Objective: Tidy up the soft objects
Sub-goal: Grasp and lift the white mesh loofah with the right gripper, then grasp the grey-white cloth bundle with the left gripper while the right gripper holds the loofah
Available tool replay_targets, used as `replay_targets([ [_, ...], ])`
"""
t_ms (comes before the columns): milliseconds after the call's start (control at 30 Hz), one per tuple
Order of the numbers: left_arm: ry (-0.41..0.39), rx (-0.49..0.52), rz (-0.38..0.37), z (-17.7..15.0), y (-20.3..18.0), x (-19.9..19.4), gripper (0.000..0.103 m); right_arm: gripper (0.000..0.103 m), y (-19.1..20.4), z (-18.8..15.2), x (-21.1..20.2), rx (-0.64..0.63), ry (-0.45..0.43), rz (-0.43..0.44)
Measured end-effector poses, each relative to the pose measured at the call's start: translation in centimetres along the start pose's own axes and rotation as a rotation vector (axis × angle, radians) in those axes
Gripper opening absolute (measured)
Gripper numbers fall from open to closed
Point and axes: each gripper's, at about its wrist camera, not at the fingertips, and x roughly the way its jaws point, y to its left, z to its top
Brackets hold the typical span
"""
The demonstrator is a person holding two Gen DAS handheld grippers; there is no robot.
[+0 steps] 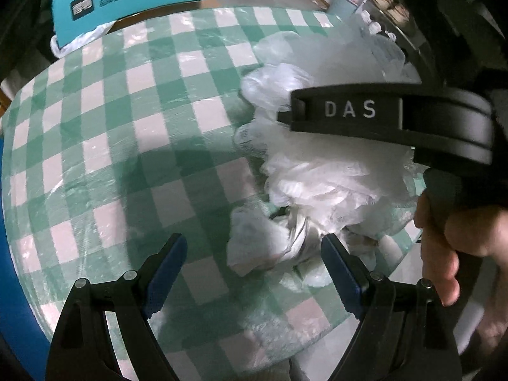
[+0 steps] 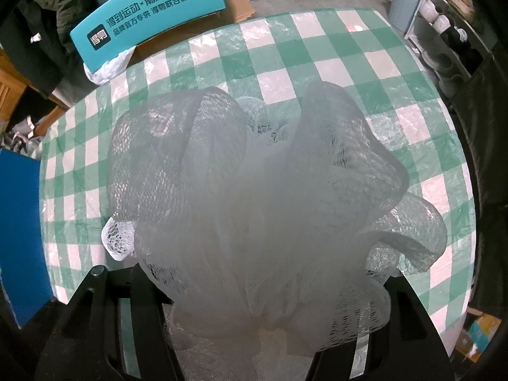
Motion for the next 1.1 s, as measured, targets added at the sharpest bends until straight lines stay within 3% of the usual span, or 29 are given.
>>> replay_targets([
  [133,-0.014,0.028,0.054,0.5,-1.2,1.5,0.095,0.060,-0.3,-0.3,0.0,0.005,0.003,0.014],
  [400,-0.040,0.099,0.121,0.7,-2.5,1.9,0.097,0.060,-1.6,-0.4,-0.8,0.043,-0.012,0.035],
  [667,-0.058,0.139,0.200,0.4,-1.5,1.7,0.102,0.060,-3.1,-0.7,-2.1,0.033,-0.031,-0.050],
  [1100,-0.068,0.041,0.320,1.3,6.0,-0.5,0.101,0.060,-3.0,-1.9,-3.2,-0.019,-0.030,-0.066],
])
